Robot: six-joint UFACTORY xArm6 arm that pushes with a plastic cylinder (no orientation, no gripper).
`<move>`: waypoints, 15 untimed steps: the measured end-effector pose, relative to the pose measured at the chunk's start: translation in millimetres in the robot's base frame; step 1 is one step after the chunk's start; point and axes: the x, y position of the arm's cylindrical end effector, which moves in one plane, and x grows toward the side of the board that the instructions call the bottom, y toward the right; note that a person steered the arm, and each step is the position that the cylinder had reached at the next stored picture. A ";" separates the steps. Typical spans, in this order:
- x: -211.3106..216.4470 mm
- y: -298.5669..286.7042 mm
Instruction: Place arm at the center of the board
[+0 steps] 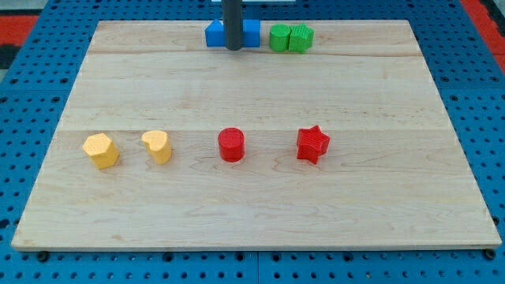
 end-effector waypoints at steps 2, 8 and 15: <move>39.7 11.7; 84.3 25.2; 79.4 25.2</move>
